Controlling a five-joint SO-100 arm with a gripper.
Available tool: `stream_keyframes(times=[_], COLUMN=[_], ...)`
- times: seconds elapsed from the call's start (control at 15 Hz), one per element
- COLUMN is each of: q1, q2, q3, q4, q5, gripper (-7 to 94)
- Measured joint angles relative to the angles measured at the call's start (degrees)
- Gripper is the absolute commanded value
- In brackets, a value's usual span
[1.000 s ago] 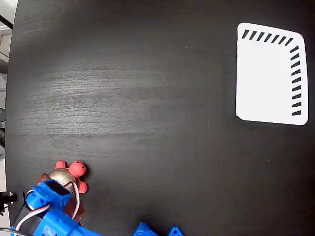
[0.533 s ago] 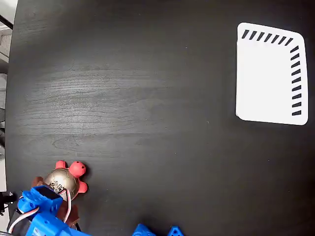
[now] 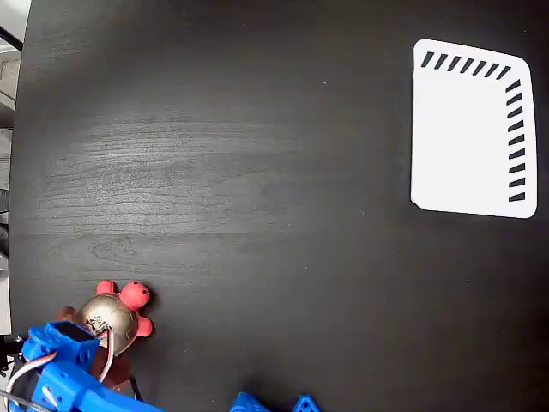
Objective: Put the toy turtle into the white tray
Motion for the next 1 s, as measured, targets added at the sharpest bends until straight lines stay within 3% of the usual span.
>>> stream_keyframes(times=[0.6,0.67,1.0], q1=[1.8,1.8,3.8], q2=[-5.7,-5.7,-7.1], q3=[2.4,2.4,2.3], q4=[-7.3,-8.0,-10.5], q5=[1.2,0.8,0.3], gripper=[58,54,2])
